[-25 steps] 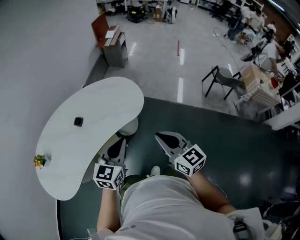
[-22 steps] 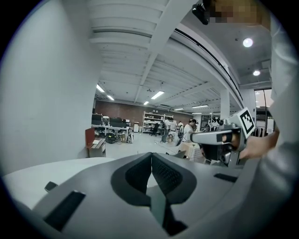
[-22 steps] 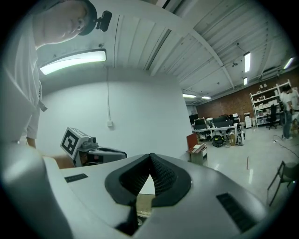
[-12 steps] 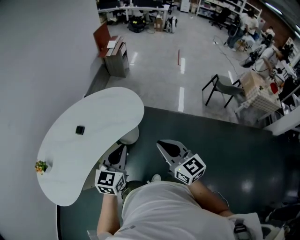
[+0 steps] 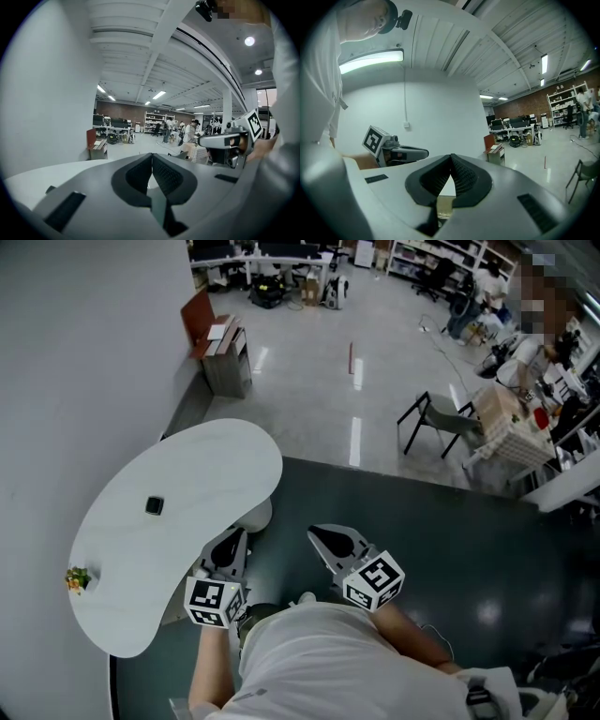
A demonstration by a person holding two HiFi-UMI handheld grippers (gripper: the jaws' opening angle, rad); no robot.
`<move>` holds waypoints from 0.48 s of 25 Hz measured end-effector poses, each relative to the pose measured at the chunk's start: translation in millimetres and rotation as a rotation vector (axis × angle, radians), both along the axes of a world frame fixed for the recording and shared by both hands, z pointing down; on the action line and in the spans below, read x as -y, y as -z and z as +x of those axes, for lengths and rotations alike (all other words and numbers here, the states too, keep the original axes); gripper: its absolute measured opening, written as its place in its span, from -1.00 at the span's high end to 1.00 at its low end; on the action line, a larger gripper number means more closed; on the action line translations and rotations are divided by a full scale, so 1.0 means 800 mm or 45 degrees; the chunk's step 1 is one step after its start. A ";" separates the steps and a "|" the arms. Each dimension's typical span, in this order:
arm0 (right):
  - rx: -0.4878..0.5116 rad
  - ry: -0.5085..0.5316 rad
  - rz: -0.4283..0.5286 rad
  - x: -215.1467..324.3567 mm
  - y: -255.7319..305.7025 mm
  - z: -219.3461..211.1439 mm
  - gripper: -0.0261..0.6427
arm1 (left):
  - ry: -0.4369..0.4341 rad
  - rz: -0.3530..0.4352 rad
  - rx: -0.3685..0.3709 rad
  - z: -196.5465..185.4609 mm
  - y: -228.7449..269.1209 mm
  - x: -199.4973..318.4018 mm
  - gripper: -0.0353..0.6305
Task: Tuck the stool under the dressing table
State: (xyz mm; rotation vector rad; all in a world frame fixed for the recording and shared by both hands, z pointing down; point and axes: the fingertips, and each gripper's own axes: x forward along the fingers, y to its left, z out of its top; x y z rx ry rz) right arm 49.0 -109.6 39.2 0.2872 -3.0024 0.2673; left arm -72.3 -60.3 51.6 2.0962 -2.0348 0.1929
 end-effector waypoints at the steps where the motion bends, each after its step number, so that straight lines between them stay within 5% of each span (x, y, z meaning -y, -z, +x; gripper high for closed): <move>1: 0.001 -0.002 -0.002 0.002 0.000 0.001 0.89 | -0.003 -0.002 -0.003 0.001 0.000 0.001 0.88; 12: -0.011 -0.024 -0.019 0.014 -0.012 0.014 0.89 | -0.020 -0.020 -0.022 0.014 -0.013 0.005 0.88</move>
